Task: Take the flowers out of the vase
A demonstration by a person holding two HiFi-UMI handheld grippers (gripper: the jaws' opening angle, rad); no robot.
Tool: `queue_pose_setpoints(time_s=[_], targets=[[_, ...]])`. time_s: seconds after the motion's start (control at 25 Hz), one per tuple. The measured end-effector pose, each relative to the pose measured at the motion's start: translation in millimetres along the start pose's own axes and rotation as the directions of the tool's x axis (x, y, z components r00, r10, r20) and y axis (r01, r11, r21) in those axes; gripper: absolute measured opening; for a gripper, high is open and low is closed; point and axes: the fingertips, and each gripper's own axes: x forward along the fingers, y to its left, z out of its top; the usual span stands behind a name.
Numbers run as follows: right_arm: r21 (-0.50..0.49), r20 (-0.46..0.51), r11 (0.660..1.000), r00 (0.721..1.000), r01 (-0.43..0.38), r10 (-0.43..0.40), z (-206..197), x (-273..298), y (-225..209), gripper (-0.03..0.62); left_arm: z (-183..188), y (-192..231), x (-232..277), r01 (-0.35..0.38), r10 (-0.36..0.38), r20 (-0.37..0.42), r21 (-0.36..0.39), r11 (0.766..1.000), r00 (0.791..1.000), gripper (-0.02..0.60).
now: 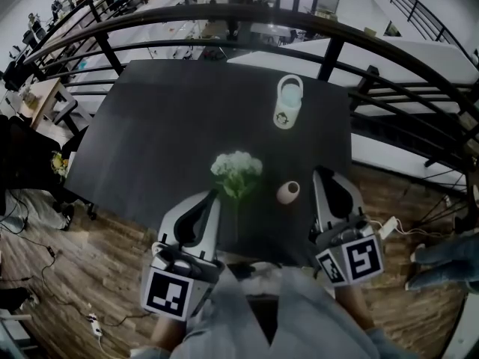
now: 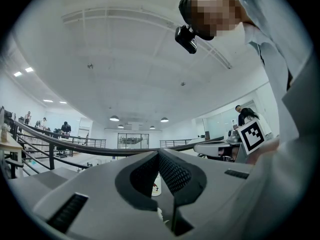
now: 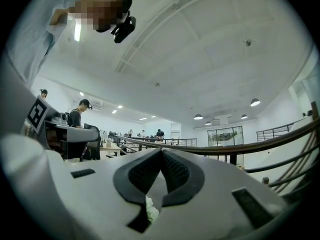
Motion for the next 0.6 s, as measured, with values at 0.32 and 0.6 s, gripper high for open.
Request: queue_pose_setpoints(time_s=[0.32, 0.6], targets=[[-0.001, -0.005, 1.0, 1.0, 0.004, -0.004, 0.0, 0.1, -1.3, -0.005, 0.0, 0.0, 0.9, 0.008, -0.008, -0.004, -0.001, 1.0, 1.0, -0.003], [0.012, -0.001, 1.0, 1.0, 0.003, -0.003, -2.9, -2.0, 0.5, -0.005, -1.6, -4.7, -0.2, 0.023, -0.023, -0.001, -0.001, 1.0, 1.0, -0.003]])
